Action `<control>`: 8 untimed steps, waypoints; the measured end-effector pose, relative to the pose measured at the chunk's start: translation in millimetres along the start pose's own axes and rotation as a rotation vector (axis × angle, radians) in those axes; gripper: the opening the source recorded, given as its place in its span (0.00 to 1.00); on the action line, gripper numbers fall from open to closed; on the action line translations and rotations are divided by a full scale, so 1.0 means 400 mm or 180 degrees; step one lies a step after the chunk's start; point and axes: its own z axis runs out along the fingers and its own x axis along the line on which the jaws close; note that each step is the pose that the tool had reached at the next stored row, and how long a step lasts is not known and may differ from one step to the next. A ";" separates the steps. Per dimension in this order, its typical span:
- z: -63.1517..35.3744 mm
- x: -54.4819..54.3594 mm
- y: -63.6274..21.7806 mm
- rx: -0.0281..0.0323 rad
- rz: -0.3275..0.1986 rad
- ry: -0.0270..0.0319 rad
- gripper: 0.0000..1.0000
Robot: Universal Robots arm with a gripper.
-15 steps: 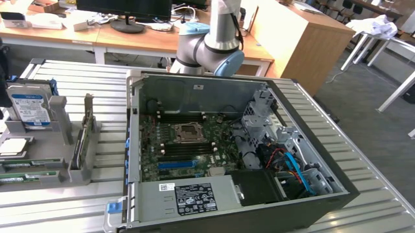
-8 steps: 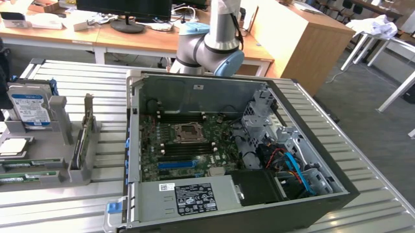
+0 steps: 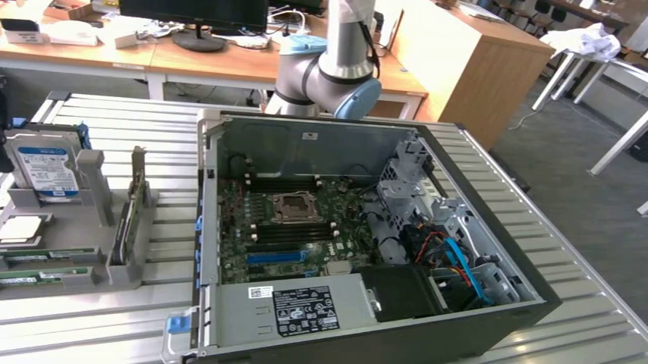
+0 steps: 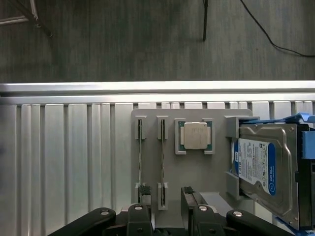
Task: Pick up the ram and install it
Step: 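Pick up the ram and move it above insertion slot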
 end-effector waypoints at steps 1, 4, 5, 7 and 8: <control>0.000 0.001 0.001 0.0000 0.0000 0.0000 0.37; 0.000 0.002 0.002 0.0000 -0.0001 0.0000 0.37; 0.000 0.002 0.002 0.0000 0.0000 0.0000 0.37; 0.000 0.002 0.002 0.0000 0.0000 0.0000 0.37; 0.000 0.005 0.002 0.0000 -0.0001 0.0000 0.37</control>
